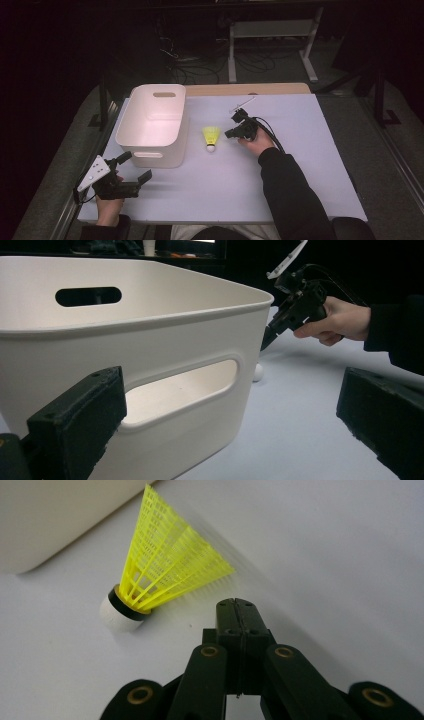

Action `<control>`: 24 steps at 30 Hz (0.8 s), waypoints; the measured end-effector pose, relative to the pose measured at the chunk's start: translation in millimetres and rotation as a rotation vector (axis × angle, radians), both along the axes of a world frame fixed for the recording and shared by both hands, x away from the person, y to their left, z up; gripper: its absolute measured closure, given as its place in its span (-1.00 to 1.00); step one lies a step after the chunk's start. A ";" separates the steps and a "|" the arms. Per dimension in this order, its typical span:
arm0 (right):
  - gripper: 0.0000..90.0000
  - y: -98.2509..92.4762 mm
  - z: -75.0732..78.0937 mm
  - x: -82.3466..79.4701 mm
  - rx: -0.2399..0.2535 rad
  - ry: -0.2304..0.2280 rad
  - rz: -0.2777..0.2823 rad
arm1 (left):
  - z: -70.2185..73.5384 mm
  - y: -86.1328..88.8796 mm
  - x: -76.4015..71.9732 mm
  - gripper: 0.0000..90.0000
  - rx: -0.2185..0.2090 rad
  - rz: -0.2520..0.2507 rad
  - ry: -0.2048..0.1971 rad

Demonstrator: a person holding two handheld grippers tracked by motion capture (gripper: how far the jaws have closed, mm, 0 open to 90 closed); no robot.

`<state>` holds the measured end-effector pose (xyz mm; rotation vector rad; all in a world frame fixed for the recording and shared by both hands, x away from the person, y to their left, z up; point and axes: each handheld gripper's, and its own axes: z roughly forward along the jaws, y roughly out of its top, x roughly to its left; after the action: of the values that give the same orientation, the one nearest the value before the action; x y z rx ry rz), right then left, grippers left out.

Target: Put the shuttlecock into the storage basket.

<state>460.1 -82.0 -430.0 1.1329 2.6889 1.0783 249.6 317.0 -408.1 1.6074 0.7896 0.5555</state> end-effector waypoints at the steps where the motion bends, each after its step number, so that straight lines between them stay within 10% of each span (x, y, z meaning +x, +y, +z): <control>1: 0.97 1.3 0.3 1.2 0.003 -0.007 0.008 | 0.0 0.0 0.0 -1.00 0.000 0.000 0.000; 24: 0.97 45.6 -2.0 11.8 -0.003 0.002 0.048 | 0.0 0.2 -0.1 -1.00 0.002 -0.002 0.000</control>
<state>471.8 -36.4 -432.1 1.0747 2.7322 1.0803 249.5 317.2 -408.1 1.6096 0.7878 0.5546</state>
